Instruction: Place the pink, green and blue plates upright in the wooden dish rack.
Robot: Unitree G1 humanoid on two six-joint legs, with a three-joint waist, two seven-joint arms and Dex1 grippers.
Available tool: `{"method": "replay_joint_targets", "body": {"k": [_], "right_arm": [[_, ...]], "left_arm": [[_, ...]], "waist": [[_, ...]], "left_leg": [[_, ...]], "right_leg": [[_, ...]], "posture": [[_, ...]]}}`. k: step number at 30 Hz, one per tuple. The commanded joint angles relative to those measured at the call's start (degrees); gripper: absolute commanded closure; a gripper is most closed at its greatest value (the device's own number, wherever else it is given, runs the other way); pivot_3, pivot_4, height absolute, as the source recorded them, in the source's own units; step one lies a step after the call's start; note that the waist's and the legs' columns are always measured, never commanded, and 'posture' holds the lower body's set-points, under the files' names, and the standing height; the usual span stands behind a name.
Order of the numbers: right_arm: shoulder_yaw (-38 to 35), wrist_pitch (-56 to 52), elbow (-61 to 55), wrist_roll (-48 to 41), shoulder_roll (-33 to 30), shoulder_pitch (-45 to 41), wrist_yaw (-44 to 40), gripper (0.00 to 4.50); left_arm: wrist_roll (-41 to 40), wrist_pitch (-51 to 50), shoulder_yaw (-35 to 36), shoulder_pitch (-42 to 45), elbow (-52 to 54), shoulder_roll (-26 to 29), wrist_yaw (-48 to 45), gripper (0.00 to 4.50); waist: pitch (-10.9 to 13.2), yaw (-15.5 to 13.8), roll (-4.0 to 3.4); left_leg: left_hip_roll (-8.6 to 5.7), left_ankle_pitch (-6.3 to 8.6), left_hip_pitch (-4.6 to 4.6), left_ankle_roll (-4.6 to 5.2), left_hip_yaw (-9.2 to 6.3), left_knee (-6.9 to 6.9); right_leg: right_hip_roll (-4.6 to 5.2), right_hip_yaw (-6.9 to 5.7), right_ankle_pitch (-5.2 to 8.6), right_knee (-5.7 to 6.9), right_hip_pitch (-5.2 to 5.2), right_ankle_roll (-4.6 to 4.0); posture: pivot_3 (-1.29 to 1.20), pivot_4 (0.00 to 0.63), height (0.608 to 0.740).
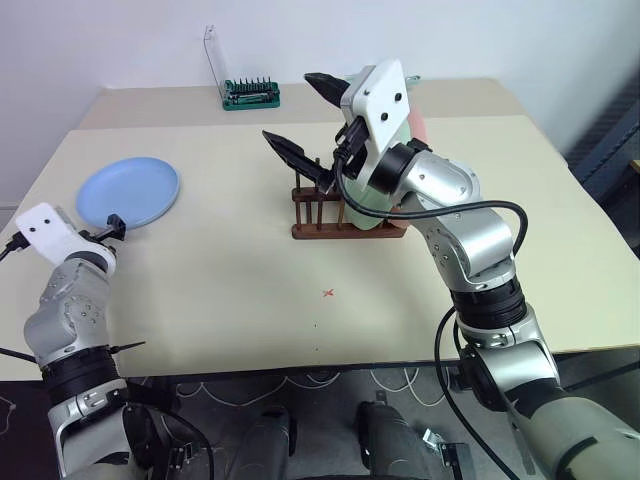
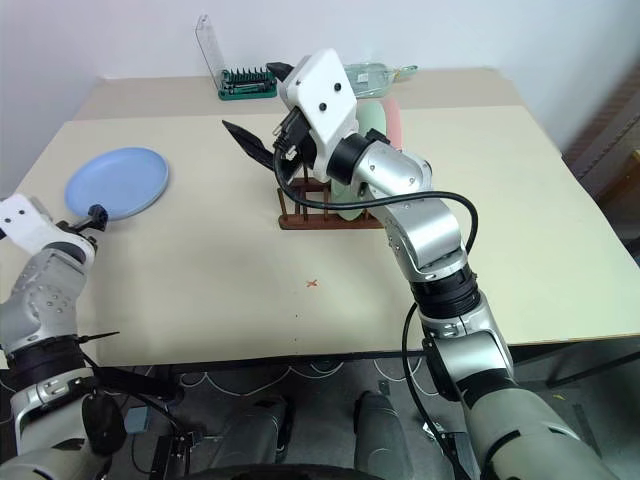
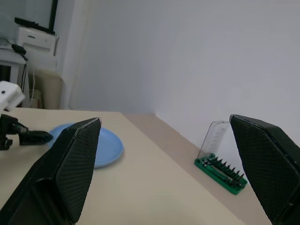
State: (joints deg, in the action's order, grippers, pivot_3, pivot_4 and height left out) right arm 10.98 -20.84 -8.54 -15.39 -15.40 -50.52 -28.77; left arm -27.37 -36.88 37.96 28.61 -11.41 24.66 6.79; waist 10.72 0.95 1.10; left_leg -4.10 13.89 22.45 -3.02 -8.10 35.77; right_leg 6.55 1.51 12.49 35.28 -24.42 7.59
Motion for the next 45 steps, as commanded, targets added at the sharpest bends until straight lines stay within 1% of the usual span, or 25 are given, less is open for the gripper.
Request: {"method": "replay_joint_targets", "body": {"k": [1,6,9,11,14,20,21,22,25,27,29,32,33,34,37,41,45], "right_arm": [[0.1,1.6,-1.7,1.1,0.7,-0.3,-0.9,0.0],[0.4,2.0,-1.5,2.4,1.3,0.2,-1.8,0.0],[0.3,2.2,-1.5,3.0,1.4,0.4,-2.0,0.0],[0.2,2.2,-1.5,3.5,1.4,0.6,-2.1,0.0],[0.0,1.9,-2.0,4.1,1.1,1.3,-1.8,0.0],[-0.1,1.5,-2.9,4.9,1.0,2.1,-1.7,0.0],[-0.1,1.4,-3.0,5.0,1.0,2.2,-1.7,0.0],[0.0,1.4,-3.1,5.1,0.9,2.3,-1.8,0.0],[0.2,1.5,-3.1,5.4,0.9,2.5,-2.2,0.0],[0.5,1.7,-3.1,5.7,0.8,2.4,-2.4,0.0],[1.8,3.5,-2.6,7.8,0.0,2.2,-2.9,0.0],[6.5,10.2,-0.4,15.3,-2.7,2.2,-4.2,0.0],[7.7,12.0,0.1,17.0,-3.3,2.2,-4.5,0.0],[8.2,13.1,0.4,17.9,-3.6,2.2,-4.7,0.0],[9.6,16.9,1.6,21.3,-4.2,1.8,-5.0,0.0],[12.9,25.9,6.4,32.5,-7.0,0.0,-1.6,0.0],[13.7,29.1,9.4,36.5,-7.5,-0.1,-1.3,0.0]], "left_arm": [[-2.8,-2.0,1.9,3.3,-2.2,1.1,0.6,0.07],[-4.5,-2.7,3.2,9.9,-13.1,2.5,0.6,0.07],[-5.6,-1.3,6.5,14.6,-21.2,3.5,5.4,0.07],[-6.3,0.5,8.2,16.4,-24.4,3.8,7.0,0.07],[-7.9,3.0,9.9,17.8,-26.2,3.5,7.5,0.87],[-8.7,3.6,9.4,17.3,-26.1,3.2,7.5,3.83],[-8.9,3.6,9.4,17.0,-25.8,3.1,7.6,4.39],[-9.4,3.9,9.4,16.8,-24.3,2.6,7.6,4.45],[-8.9,3.6,6.3,16.2,-18.2,2.3,6.7,4.45],[-9.8,4.7,5.2,16.3,-12.8,1.3,5.5,4.45],[-10.9,4.0,2.4,16.1,-4.5,0.1,3.4,4.45],[-9.2,0.5,-8.3,14.6,10.2,0.5,-1.0,4.45],[-9.1,-0.7,-11.1,14.3,14.3,0.5,-1.8,4.45],[-9.1,-1.5,-12.5,14.0,16.6,0.4,-2.0,4.45],[-10.2,-5.5,-15.4,14.1,22.0,-0.3,-1.2,4.45],[-11.5,-14.8,-21.3,15.5,28.3,-0.9,-0.5,4.45],[-13.9,-19.8,-21.6,16.9,30.8,-2.1,-0.5,4.45]], "waist": [[0.0,0.0,0.01],[0.0,0.2,0.01],[0.0,0.3,0.01],[0.0,0.3,0.02],[0.0,0.3,0.02],[0.0,0.2,0.03],[0.0,0.2,0.04],[0.0,0.2,0.05],[0.0,0.2,0.07],[0.0,0.2,0.1],[0.0,0.2,0.13],[0.0,0.0,0.16],[0.0,0.0,0.16],[0.0,0.0,0.15],[0.0,0.4,0.14],[0.0,0.9,0.15],[0.0,1.3,0.15]], "left_leg": [[0.0,0.0,0.0,0.0,0.0,0.0],[0.0,-0.01,0.0,-0.02,-0.01,0.0],[0.0,-0.02,0.0,-0.03,-0.01,-0.01],[0.0,-0.02,-0.01,-0.04,-0.02,-0.01],[0.0,-0.04,-0.02,-0.07,-0.02,-0.02],[-0.01,-0.04,-0.01,-0.08,-0.02,-0.02],[-0.01,-0.04,-0.01,-0.08,-0.02,-0.02],[-0.01,-0.04,-0.01,-0.08,-0.02,-0.02],[-0.01,-0.04,-0.01,-0.08,-0.02,-0.01],[-0.01,-0.04,0.0,-0.08,-0.02,-0.02],[-0.01,-0.05,0.0,-0.09,-0.02,-0.02],[-0.01,-0.08,0.05,-0.15,-0.01,-0.01],[-0.02,-0.09,0.05,-0.18,-0.01,-0.01],[-0.03,-0.09,0.06,-0.18,-0.01,0.0],[-0.02,-0.09,0.0,-0.17,0.03,-0.02],[0.0,-0.09,-0.03,-0.17,0.02,-0.04],[0.0,-0.12,-0.02,-0.21,0.02,-0.04]], "right_leg": [[0.0,0.0,0.0,0.0,0.0,0.0],[0.0,-0.02,0.0,0.02,0.0,0.0],[0.0,-0.02,0.0,0.03,-0.02,0.0],[0.0,-0.02,0.0,0.04,-0.03,0.01],[0.0,-0.02,0.0,0.05,-0.03,0.01],[0.01,-0.02,-0.01,0.05,-0.03,0.01],[0.01,-0.02,-0.01,0.05,-0.03,0.01],[0.01,-0.02,-0.01,0.05,-0.03,0.01],[0.02,-0.02,-0.01,0.05,-0.02,0.02],[0.02,-0.02,-0.01,0.05,-0.03,0.01],[0.02,-0.02,-0.01,0.05,-0.04,0.01],[0.02,-0.02,-0.01,0.01,-0.03,0.02],[0.03,-0.01,-0.01,0.0,-0.03,0.02],[0.03,-0.01,-0.01,-0.02,-0.02,0.02],[0.03,0.0,-0.02,0.01,0.0,0.02],[-0.01,0.0,-0.02,0.06,-0.02,0.02],[0.0,0.0,-0.01,0.05,-0.01,0.02]], "posture": [[0.0,0.15,0.74],[0.0,0.15,0.74],[0.0,0.15,0.74],[0.0,0.15,0.74],[0.0,0.15,0.74],[0.0,0.15,0.74],[0.0,0.15,0.74],[0.0,0.15,0.74],[0.0,0.15,0.74],[0.0,0.15,0.74],[0.0,0.15,0.74],[0.0,0.15,0.74],[0.0,0.15,0.74],[0.0,0.15,0.74],[0.0,0.15,0.74],[0.0,0.15,0.74],[0.0,0.15,0.74]]}}
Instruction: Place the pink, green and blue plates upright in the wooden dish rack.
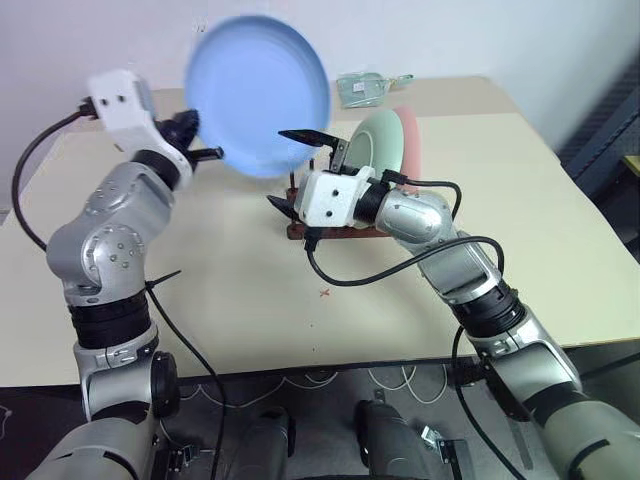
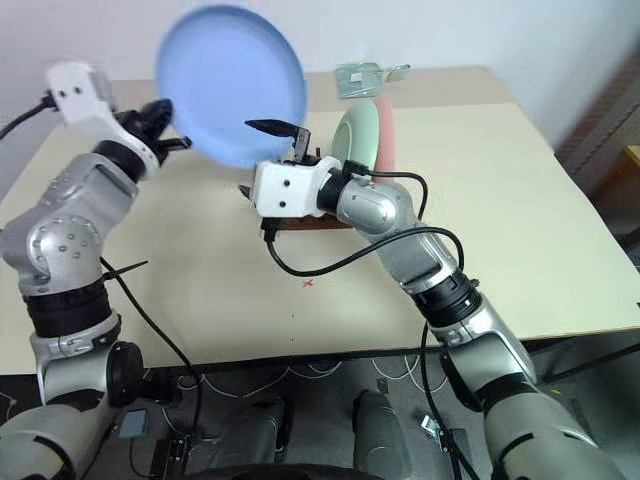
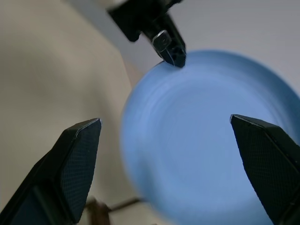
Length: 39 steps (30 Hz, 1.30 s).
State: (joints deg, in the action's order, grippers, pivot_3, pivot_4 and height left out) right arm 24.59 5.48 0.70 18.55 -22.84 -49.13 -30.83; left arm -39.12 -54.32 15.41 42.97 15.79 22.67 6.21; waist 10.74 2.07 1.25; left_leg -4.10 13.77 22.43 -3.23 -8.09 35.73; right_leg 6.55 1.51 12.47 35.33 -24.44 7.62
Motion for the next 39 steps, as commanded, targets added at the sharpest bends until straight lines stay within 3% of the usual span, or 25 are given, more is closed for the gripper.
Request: {"method": "replay_joint_targets", "body": {"k": [1,15,18,25,30,31,32,35,38,39], "right_arm": [[0.3,3.2,0.8,3.7,-0.2,-1.5,0.8,0.0],[0.1,3.2,4.6,12.2,-1.3,-1.3,0.4,0.0],[-0.2,3.5,5.4,13.7,-1.6,-1.9,1.1,0.84],[-0.4,4.5,5.2,15.5,-1.3,-2.2,2.4,4.33],[-1.0,4.8,5.4,16.8,-0.9,-2.8,4.2,4.43],[-1.1,4.9,5.4,16.9,-0.9,-2.7,4.2,4.5],[-1.1,4.9,5.4,17.0,-0.8,-2.7,4.3,4.5],[-1.3,5.5,5.4,16.9,-0.5,-2.8,4.6,4.5],[-1.5,7.4,4.5,15.3,0.4,-2.9,4.9,4.5],[-1.6,8.0,4.4,14.8,0.6,-2.9,4.9,4.5]], "left_arm": [[-3.0,-3.6,1.1,3.0,4.0,-0.4,-0.1,4.45],[-11.2,-7.4,7.5,7.1,4.6,-1.3,0.6,4.45],[-12.1,-8.1,7.7,7.1,4.9,-1.3,1.3,4.5],[-13.0,-8.7,7.7,6.6,5.1,-1.5,2.2,4.5],[-14.7,-8.6,8.8,6.3,4.9,-2.2,2.5,4.5],[-15.4,-8.2,9.4,6.2,4.8,-2.7,2.5,3.91],[-16.0,-7.9,9.9,6.1,4.7,-3.1,2.6,3.73],[-16.5,-5.4,11.0,5.8,4.9,-3.3,2.2,2.36],[-15.9,4.3,16.0,7.5,3.8,-4.0,2.5,0.8],[-15.5,6.6,17.2,7.8,3.1,-4.0,2.8,0.8]], "waist": [[0.0,0.3,0.01],[0.0,0.2,0.02],[0.0,0.2,0.02],[0.0,0.3,0.02],[0.0,0.2,0.02],[0.0,0.2,0.02],[0.0,0.2,0.02],[0.0,0.2,0.02],[0.0,0.4,0.02],[0.0,0.5,0.02]], "left_leg": [[0.0,-0.02,0.0,-0.04,0.0,0.0],[0.0,-0.08,0.01,-0.14,-0.01,0.01],[-0.01,-0.09,0.01,-0.16,0.0,0.02],[-0.01,-0.11,0.01,-0.19,-0.01,0.02],[-0.01,-0.12,0.02,-0.2,0.0,0.02],[-0.01,-0.12,0.01,-0.2,-0.01,0.02],[-0.01,-0.12,0.02,-0.2,0.0,0.02],[-0.01,-0.12,0.02,-0.21,0.0,0.03],[-0.01,-0.12,0.02,-0.21,0.01,0.02],[0.0,-0.12,0.01,-0.21,0.01,0.01]], "right_leg": [[0.0,0.0,0.0,0.0,0.0,0.0],[0.0,0.0,0.0,-0.03,0.01,0.0],[0.0,0.0,0.0,-0.03,0.01,0.0],[0.0,0.0,0.0,-0.02,0.01,0.0],[0.0,0.01,0.0,-0.03,0.01,0.0],[0.0,0.01,0.0,-0.03,0.01,0.0],[0.0,0.01,0.0,-0.03,0.01,0.0],[0.0,0.01,0.0,-0.03,0.01,0.0],[0.0,0.01,0.0,-0.04,0.01,0.0],[0.0,0.01,0.0,-0.04,0.01,-0.01]], "posture": [[0.0,0.15,0.74],[0.0,0.15,0.74],[0.0,0.15,0.74],[0.0,0.15,0.74],[0.0,0.15,0.74],[0.0,0.15,0.74],[0.0,0.15,0.74],[0.0,0.15,0.74],[0.0,0.15,0.74],[0.0,0.15,0.74]]}}
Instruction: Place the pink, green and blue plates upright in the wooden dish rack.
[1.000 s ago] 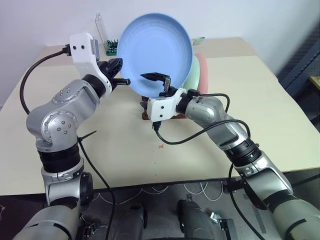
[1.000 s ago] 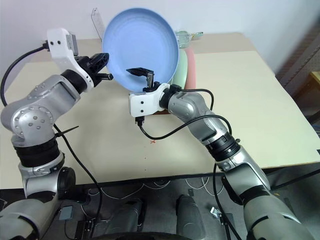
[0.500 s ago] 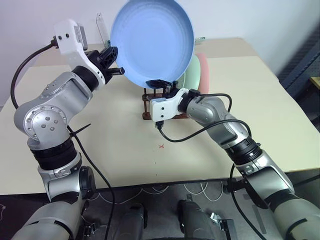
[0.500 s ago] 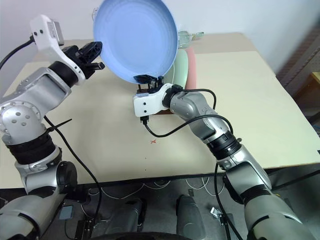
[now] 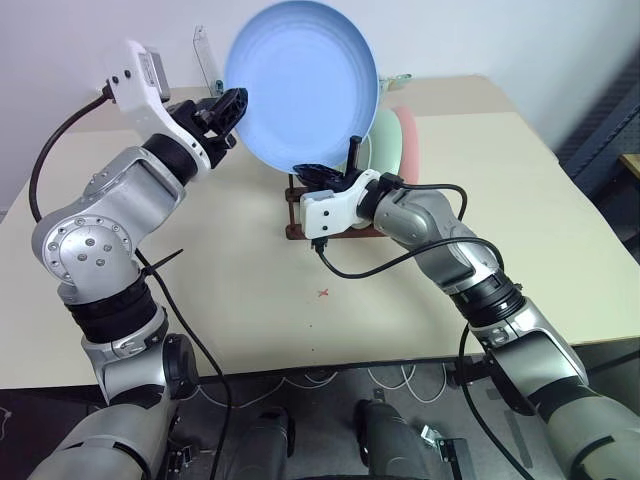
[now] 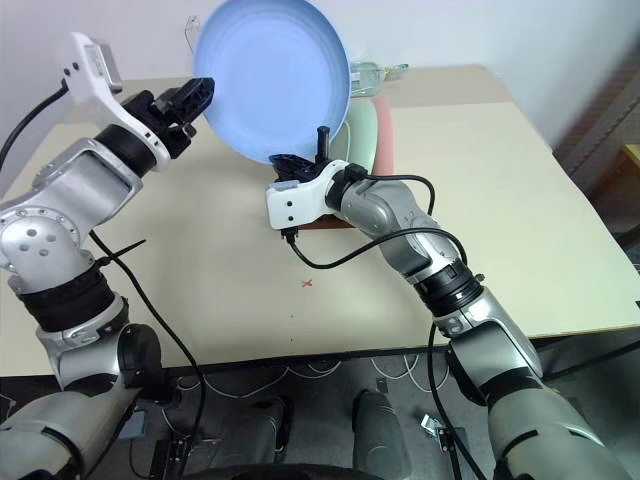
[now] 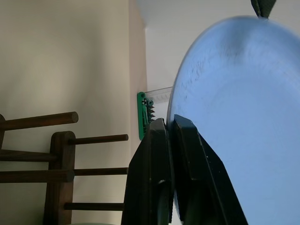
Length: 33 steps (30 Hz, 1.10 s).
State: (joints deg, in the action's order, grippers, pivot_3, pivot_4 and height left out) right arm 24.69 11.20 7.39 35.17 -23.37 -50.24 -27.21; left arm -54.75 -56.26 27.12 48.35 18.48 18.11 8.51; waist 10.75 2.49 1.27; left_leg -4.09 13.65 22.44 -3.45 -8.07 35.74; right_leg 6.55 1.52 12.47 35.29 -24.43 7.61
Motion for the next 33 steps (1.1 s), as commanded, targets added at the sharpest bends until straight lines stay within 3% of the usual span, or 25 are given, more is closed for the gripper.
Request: {"method": "replay_joint_targets", "body": {"k": [1,3,9,13,18,24,33], "right_arm": [[-1.8,2.7,-2.6,-2.4,1.5,-1.7,1.3,4.5],[-2.6,3.1,-3.0,-4.5,2.5,-1.5,1.0,4.5],[-8.4,-3.9,-9.8,-23.8,11.3,0.6,-3.7,4.5],[-14.6,-23.6,-18.4,-45.5,20.2,3.0,-6.0,4.5],[-22.4,-41.6,-21.6,-62.7,26.0,2.7,-1.4,4.5],[-29.0,-54.5,-21.7,-75.4,28.8,3.2,6.3,4.5],[-34.7,-60.0,-17.5,-83.3,30.5,1.7,15.4,4.5]], "left_arm": [[0.7,9.8,6.1,2.4,-0.4,1.2,0.7,0.8],[2.1,11.7,6.2,1.6,-1.5,2.9,0.1,0.8],[13.6,19.6,5.9,-10.3,-8.7,14.1,-8.0,0.8],[18.9,25.4,3.8,-20.4,-10.9,14.7,-13.9,0.8],[22.5,28.9,-1.4,-27.9,-9.3,13.6,-20.1,0.8],[27.5,31.4,-9.9,-35.2,-5.3,13.5,-26.2,0.8],[28.3,33.3,-11.9,-38.2,-5.0,12.3,-31.5,0.8]], "waist": [[0.0,0.1,0.0],[0.0,0.0,0.0],[0.0,0.1,-0.01],[0.0,-0.3,0.03],[0.0,-0.6,0.01],[0.0,-0.2,-0.05],[0.0,0.0,-0.11]], "left_leg": [[0.01,-0.01,0.0,-0.01,0.0,-0.01],[0.01,-0.01,-0.02,-0.02,0.0,-0.03],[0.01,-0.01,-0.06,-0.02,0.01,-0.11],[0.0,0.12,-0.04,0.21,-0.09,-0.07],[0.01,0.14,-0.03,0.26,-0.15,-0.08],[0.03,0.15,-0.04,0.26,-0.11,-0.19],[0.04,0.15,-0.04,0.27,-0.05,-0.27]], "right_leg": [[0.0,0.0,0.0,0.0,-0.01,0.0],[-0.01,0.0,0.0,0.0,-0.01,0.0],[-0.03,0.05,0.0,0.03,-0.03,0.0],[-0.04,0.04,0.0,-0.01,0.04,-0.01],[-0.03,0.0,-0.03,0.02,0.04,-0.08],[-0.03,0.01,-0.03,0.08,-0.09,-0.09],[-0.03,0.02,-0.03,0.1,-0.15,-0.09]], "posture": [[0.0,0.15,0.74],[0.0,0.15,0.74],[0.0,0.15,0.74],[0.0,0.15,0.74],[0.0,0.15,0.74],[0.0,0.15,0.74],[0.0,0.15,0.74]]}}
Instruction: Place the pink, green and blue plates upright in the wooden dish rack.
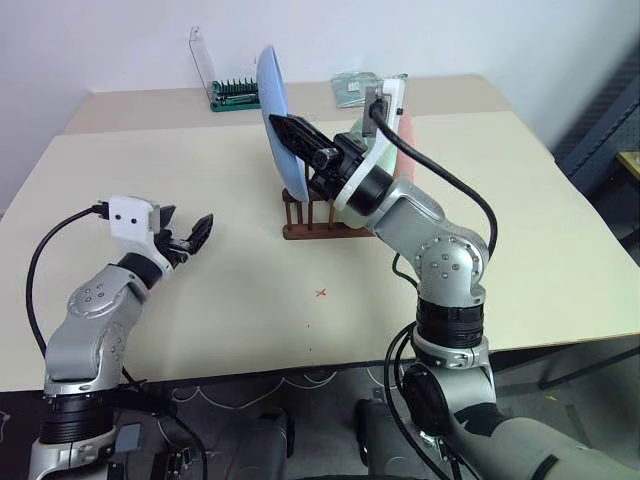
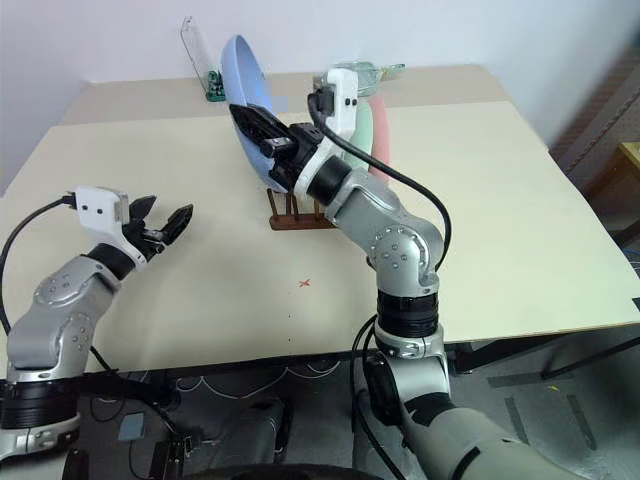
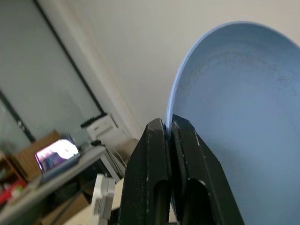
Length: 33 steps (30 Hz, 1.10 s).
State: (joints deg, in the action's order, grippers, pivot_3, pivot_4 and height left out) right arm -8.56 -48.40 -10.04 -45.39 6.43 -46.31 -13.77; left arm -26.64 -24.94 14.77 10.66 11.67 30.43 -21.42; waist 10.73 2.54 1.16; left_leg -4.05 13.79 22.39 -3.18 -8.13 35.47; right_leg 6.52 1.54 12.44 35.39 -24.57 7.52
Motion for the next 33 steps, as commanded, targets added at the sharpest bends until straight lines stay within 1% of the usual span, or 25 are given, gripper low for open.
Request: {"method": "replay_joint_targets", "body": {"k": [1,5,11,18,21,25,26,33], "right_arm": [[-1.7,-0.7,0.3,-3.3,0.6,-2.4,2.6,4.5],[-2.9,-2.5,3.5,-4.7,0.7,-3.3,5.9,4.5],[-6.6,-2.5,7.8,-8.4,1.6,-5.7,11.6,4.5],[-7.8,-3.0,10.0,-10.4,1.0,-6.9,14.3,4.5],[-7.7,-3.3,10.0,-11.0,0.8,-6.9,14.7,3.55],[-7.1,-3.1,9.5,-10.6,0.3,-6.8,14.8,1.55],[-6.9,-2.7,9.4,-10.2,0.1,-6.7,14.6,1.13],[-2.1,1.5,6.9,-4.7,-3.3,-7.2,10.2,1.13]], "left_arm": [[0.1,1.8,0.4,-0.8,2.0,0.0,-2.0,0.8],[-0.6,-0.1,-0.7,-3.3,3.5,1.2,-5.7,0.8],[-2.3,-1.7,-1.3,-5.4,6.2,1.5,-9.7,0.8],[-3.1,-3.8,-2.1,-7.0,8.3,1.5,-11.4,0.8],[-2.8,-3.9,-2.6,-7.2,8.4,1.3,-11.4,0.77],[-2.7,-4.1,-2.9,-7.3,8.4,1.1,-11.7,0.77],[-2.6,-4.0,-3.0,-7.2,8.3,1.1,-11.7,0.77],[-2.5,-3.9,-3.7,-7.4,8.2,0.9,-11.9,0.77]], "waist": [[0.0,0.0,0.0],[0.0,0.0,-0.01],[0.0,0.0,-0.03],[0.0,0.0,-0.06],[0.0,0.0,-0.06],[0.0,0.0,-0.06],[0.0,0.0,-0.07],[0.0,0.0,-0.07]], "left_leg": [[0.0,0.0,0.0,0.0,0.0,0.0],[0.0,0.0,0.0,0.0,0.01,0.0],[0.01,0.0,0.0,0.01,0.01,-0.01],[0.01,0.0,0.0,0.01,0.01,-0.04],[0.01,0.0,0.0,0.02,0.01,-0.04],[0.01,0.0,0.0,0.02,0.01,-0.04],[0.01,0.0,0.0,0.02,0.01,-0.04],[0.01,0.0,0.0,0.02,0.01,-0.04]], "right_leg": [[0.0,0.0,0.0,0.0,0.0,0.0],[0.0,0.0,0.0,0.0,0.0,0.0],[0.0,0.0,0.0,0.0,0.0,0.0],[0.0,0.0,0.0,-0.01,0.0,0.0],[0.0,0.0,0.0,-0.01,0.0,0.0],[0.0,0.0,0.0,-0.01,0.0,0.0],[0.0,0.0,0.0,-0.01,0.0,0.0],[0.0,-0.01,0.0,-0.02,0.0,0.0]], "posture": [[0.0,0.15,0.74],[0.0,0.15,0.74],[0.0,0.15,0.74],[0.0,0.15,0.74],[0.0,0.15,0.74],[0.0,0.15,0.74],[0.0,0.15,0.74],[0.0,0.15,0.74]]}}
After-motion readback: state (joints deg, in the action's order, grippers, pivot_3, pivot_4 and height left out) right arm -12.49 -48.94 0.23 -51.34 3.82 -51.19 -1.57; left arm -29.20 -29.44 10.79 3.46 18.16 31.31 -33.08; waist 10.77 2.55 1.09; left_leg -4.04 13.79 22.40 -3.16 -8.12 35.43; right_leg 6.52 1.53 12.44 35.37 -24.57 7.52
